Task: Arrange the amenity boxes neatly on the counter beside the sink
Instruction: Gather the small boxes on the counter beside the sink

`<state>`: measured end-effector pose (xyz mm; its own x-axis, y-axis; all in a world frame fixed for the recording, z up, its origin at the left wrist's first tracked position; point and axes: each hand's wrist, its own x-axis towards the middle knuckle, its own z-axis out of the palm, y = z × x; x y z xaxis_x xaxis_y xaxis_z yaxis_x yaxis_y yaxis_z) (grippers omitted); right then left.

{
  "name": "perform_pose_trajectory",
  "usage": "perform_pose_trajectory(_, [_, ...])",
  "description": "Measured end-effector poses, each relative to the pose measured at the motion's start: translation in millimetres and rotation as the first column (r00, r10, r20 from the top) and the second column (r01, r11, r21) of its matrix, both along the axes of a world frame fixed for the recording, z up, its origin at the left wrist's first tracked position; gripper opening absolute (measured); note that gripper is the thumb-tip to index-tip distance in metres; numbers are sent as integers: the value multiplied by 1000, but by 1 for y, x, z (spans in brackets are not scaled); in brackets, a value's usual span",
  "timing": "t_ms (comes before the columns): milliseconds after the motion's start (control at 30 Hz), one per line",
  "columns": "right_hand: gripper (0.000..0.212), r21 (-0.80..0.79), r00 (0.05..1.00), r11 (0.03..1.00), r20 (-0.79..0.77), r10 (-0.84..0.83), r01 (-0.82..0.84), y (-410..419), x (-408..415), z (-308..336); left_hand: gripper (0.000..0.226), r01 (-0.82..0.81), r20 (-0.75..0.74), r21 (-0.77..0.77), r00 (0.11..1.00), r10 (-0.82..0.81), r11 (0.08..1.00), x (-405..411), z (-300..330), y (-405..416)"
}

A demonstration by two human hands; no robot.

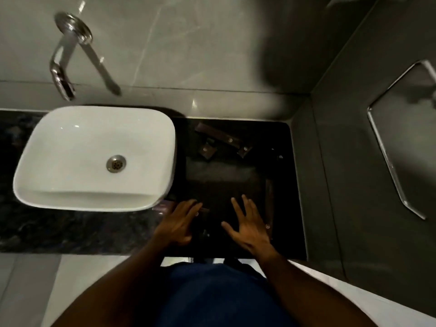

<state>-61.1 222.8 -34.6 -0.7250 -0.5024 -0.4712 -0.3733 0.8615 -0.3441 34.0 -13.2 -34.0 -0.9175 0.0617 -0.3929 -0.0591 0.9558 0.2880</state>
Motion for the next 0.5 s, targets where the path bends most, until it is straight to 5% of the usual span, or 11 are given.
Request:
perform_pose_trajectory(100, [74,-2,1000,1000,-21,-7,7,-6,-14,-11,103,-41,97,-135,994,54,990,7,-18,-14])
perform_pose_trajectory(233, [60,-90,984,996,-177,-18,2,-37,-82,-6,75,-103,145,-152,982,125,983,-14,-19,-19])
perform_pose_trajectory(333, [50,-69,963,998,-270,-4,-15,-65,-142,11,59,-292,128,-19,948,292,956,-23,-12,-13])
perform_pose_trajectory(500, [35,-53,982,997,-186,37,-47,-124,-228,11,62,-632,211,178,773,599,754,-27,-18,8])
